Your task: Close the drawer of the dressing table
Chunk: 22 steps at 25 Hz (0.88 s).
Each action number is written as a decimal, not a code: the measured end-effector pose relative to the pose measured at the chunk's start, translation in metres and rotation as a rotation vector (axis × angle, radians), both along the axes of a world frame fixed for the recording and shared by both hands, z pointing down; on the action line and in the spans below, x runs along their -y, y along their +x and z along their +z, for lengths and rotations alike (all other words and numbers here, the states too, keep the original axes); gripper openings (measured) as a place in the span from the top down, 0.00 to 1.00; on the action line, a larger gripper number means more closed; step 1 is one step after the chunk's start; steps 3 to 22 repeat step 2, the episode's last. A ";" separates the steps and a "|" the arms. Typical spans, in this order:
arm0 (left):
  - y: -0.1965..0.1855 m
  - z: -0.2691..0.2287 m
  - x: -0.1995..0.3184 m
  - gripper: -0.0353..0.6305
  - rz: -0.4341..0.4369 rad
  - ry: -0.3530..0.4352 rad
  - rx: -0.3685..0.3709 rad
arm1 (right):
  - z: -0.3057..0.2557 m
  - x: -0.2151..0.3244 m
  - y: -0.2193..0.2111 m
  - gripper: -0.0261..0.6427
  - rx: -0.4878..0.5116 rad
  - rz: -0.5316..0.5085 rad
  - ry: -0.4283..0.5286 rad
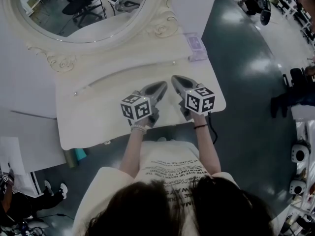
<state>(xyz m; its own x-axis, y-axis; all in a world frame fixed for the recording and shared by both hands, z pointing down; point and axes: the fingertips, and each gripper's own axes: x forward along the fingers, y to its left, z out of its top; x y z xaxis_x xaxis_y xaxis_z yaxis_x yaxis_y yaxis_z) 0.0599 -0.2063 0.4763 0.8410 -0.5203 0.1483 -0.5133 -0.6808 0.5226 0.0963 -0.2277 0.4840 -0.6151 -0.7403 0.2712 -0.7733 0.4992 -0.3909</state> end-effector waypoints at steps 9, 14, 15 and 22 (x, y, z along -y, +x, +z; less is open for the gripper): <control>-0.001 0.000 -0.001 0.94 -0.001 -0.001 -0.001 | 0.000 -0.001 0.000 0.96 0.003 0.000 0.000; -0.001 0.000 -0.001 0.94 -0.001 -0.001 -0.001 | 0.000 -0.001 0.000 0.96 0.003 0.000 0.000; -0.001 0.000 -0.001 0.94 -0.001 -0.001 -0.001 | 0.000 -0.001 0.000 0.96 0.003 0.000 0.000; -0.001 0.000 -0.001 0.94 -0.001 -0.001 -0.001 | 0.000 -0.001 0.000 0.96 0.003 0.000 0.000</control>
